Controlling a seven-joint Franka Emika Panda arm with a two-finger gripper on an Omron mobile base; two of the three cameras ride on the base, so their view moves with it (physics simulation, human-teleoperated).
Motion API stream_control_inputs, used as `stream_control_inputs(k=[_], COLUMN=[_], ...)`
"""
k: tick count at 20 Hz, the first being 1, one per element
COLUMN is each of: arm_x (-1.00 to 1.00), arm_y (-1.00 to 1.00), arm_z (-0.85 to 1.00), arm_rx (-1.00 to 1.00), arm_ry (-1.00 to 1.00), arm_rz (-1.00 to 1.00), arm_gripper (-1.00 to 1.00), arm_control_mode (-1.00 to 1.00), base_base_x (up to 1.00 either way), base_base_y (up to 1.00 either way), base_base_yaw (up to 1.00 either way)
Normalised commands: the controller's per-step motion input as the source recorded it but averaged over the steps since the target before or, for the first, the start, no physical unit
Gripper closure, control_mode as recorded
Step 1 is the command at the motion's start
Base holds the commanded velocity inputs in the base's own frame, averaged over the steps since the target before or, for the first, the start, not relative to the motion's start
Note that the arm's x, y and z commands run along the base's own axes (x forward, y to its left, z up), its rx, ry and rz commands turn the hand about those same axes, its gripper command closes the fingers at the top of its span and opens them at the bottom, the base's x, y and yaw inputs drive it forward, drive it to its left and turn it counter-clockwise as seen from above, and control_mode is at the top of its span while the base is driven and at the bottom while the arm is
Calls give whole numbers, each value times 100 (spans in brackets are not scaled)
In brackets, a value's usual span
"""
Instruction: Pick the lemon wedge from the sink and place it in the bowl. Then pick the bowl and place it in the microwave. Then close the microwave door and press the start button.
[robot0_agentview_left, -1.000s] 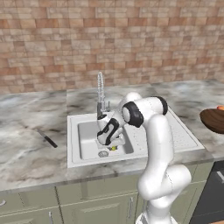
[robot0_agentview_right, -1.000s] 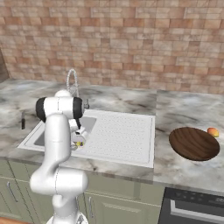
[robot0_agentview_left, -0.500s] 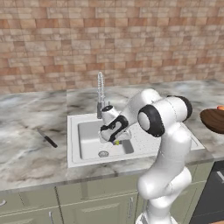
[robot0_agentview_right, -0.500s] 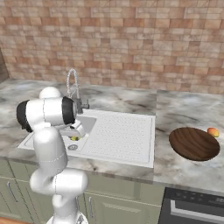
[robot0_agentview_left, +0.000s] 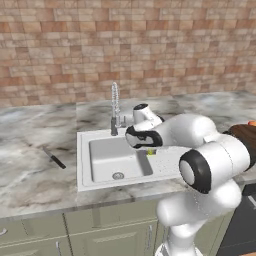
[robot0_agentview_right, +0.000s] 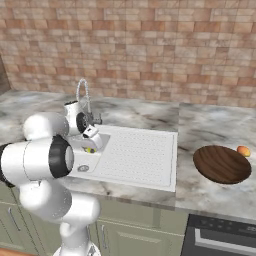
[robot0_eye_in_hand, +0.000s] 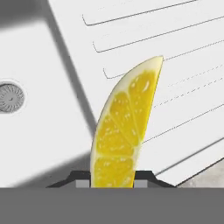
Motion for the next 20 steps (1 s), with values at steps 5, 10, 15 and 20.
stream_control_inputs(k=[5,10,15,20], arm_x=[-54,-15,0,3], arm_y=[-81,-100,-100,-100], arm_z=[75,49,25,7], arm_rx=[0,0,0,0], arm_ry=[-4,-4,-7,-7], arm_rz=[-10,-11,-7,-8], arm_gripper=[100,100,100,100], arm_control_mode=[-100,-100,-100,-100], base_base_x=[0,0,0,0], base_base_y=[0,0,0,0], base_base_yaw=[0,0,0,0])
